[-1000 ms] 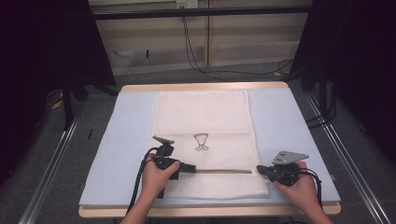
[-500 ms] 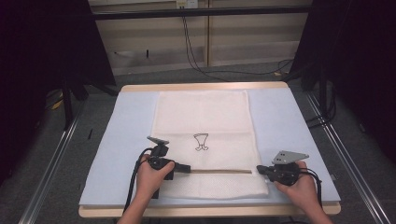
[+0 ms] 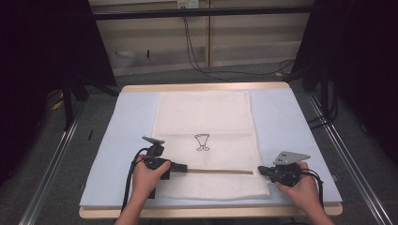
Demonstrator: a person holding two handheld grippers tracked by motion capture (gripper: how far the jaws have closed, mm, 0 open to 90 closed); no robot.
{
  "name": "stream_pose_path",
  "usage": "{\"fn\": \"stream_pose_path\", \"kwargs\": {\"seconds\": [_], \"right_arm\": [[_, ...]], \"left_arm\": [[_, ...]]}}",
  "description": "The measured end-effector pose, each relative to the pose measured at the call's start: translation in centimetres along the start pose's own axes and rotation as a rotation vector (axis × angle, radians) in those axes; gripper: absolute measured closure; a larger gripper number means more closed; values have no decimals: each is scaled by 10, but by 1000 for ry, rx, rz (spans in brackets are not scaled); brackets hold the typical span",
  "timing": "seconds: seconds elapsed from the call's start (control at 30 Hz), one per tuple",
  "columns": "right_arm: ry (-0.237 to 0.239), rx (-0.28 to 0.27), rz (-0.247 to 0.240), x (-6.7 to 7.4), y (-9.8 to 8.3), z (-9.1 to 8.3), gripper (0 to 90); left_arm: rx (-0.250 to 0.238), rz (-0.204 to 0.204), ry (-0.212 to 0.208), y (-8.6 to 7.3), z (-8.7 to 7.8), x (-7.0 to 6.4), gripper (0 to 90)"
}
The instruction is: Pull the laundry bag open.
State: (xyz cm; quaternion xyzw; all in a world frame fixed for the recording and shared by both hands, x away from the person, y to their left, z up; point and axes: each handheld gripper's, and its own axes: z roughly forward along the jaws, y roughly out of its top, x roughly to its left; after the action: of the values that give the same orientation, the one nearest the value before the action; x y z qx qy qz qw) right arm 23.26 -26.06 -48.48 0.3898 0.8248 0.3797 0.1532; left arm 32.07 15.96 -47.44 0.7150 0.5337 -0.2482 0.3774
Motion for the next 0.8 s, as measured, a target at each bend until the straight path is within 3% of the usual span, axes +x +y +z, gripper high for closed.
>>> {"fn": "stream_pose_path", "kwargs": {"seconds": [0.17,0.53,0.8], "right_arm": [[-1,0,3,0,0,0,900],[-1,3,5,0,0,0,900],[-2,4,3,0,0,0,900]], "left_arm": [[-2,10,18,0,-4,4,872],[-31,-33,-14,-1,-19,12,871],[-28,-30,-26,0,-23,13,871]]}}
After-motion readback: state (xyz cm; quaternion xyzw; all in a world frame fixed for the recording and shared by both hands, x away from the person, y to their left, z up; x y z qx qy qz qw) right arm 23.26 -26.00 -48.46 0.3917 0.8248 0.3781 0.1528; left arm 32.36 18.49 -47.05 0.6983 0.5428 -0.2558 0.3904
